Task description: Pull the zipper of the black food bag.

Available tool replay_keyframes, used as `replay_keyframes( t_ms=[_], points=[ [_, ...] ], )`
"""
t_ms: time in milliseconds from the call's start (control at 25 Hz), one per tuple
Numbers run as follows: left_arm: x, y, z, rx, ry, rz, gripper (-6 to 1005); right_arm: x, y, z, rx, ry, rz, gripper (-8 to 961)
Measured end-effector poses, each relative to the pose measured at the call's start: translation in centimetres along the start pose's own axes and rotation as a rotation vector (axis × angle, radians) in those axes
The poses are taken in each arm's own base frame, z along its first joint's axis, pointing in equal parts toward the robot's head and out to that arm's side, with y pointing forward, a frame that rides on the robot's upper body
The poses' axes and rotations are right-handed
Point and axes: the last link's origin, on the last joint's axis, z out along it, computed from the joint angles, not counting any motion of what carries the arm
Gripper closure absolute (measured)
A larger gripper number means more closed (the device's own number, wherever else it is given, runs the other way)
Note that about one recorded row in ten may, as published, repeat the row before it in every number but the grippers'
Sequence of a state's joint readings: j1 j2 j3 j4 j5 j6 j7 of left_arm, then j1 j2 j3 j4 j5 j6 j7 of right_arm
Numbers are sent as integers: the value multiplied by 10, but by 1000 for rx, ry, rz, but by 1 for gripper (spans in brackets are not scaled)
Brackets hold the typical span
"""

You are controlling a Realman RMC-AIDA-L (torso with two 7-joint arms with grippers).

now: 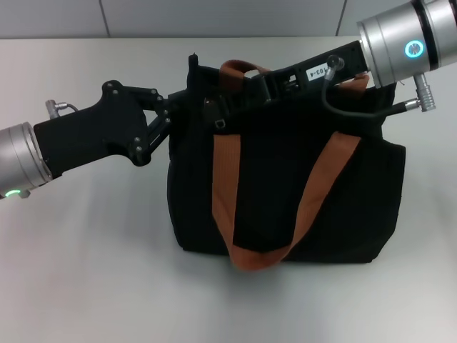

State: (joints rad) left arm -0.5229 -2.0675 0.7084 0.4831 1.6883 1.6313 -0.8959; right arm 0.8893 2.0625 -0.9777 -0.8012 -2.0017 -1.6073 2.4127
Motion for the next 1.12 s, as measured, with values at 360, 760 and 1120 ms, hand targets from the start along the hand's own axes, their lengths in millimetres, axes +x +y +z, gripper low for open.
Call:
replay_keyframes(
  t_ms=[360, 760, 1120],
  points=[
    [0, 1, -1, 5, 7, -4, 976, 2, -3, 0, 7, -4, 8, 661],
    [1, 1, -1, 2, 10, -3, 976, 1, -5, 1, 25, -11, 8, 782],
    [1, 1, -1, 0, 10, -3, 976, 1, -6, 1, 27, -11, 7, 874]
  ],
)
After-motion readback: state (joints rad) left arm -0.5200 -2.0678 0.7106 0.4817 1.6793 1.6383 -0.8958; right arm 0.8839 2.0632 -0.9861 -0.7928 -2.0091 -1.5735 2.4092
